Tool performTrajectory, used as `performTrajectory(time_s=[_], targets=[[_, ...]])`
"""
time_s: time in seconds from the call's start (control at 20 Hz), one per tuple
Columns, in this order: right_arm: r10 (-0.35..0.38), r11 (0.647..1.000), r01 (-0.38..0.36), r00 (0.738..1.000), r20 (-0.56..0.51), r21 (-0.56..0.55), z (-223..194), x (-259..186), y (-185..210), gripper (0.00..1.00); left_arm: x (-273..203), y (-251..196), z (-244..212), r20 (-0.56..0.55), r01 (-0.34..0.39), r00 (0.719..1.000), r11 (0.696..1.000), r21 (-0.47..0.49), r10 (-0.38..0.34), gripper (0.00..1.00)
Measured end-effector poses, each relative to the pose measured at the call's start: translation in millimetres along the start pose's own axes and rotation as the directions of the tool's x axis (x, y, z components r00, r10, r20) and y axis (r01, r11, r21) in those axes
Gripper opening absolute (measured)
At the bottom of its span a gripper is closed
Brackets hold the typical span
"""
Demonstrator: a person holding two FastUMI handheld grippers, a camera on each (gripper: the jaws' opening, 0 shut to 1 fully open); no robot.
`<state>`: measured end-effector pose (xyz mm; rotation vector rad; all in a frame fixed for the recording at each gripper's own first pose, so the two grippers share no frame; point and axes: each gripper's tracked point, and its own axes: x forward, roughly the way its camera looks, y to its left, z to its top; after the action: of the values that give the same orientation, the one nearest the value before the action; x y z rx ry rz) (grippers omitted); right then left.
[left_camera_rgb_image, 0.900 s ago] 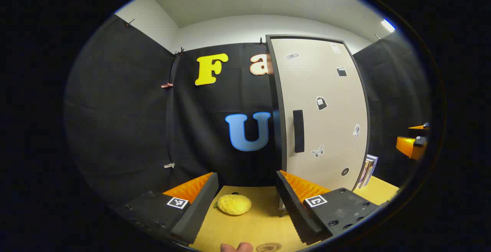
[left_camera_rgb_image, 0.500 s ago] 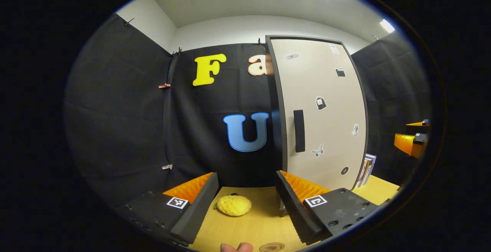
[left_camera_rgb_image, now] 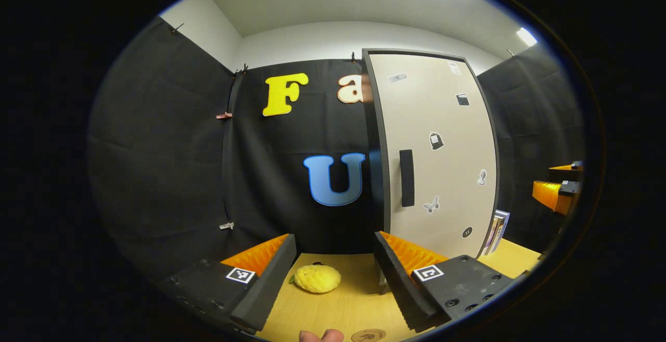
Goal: Open the cabinet door with the right hand, grasp the bottle in the cabinet with the left hand and place it on the coaster, then close the cabinet door with the right hand.
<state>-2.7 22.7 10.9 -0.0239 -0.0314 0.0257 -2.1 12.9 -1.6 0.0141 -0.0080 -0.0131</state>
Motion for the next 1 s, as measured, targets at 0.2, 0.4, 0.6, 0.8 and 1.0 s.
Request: performTrajectory(time_s=[0.2,0.4,0.6,0.8,1.0], targets=[[0.0,1.0,0.0,1.0,-0.003,-0.001,-0.8,-1.0,1.2,0.97,-1.1,1.8,-0.6,-0.002,0.002,1.0,1.0,-0.005,-0.002,0.95],[0.0,1.0,0.0,1.0,-0.007,-0.001,-0.3,-2.0,4.3,0.97,-1.6,7.5,-0.1,0.004,-0.001,1.0,1.0,-0.004,0.001,0.95],[0.003,1.0,-0.004,1.0,0.007,0.006,6.0,-1.2,11.7,0.97,-3.0,16.6,0.7,0.01,-0.002,1.0,1.0,-0.001,0.002,0.95],[0.029,0.999,-0.03,1.0,0.004,0.036,8.7,8.5,33.9,0.97,-4.7,31.3,-0.4,0.01,-0.019,1.0,1.0,0.007,0.019,0.95],[0.071,0.996,-0.071,0.997,0.015,0.058,13.5,22.3,67.6,0.97,-7.1,44.1,-3.9,0.006,-0.032,0.999,0.999,0.008,0.032,0.95]])
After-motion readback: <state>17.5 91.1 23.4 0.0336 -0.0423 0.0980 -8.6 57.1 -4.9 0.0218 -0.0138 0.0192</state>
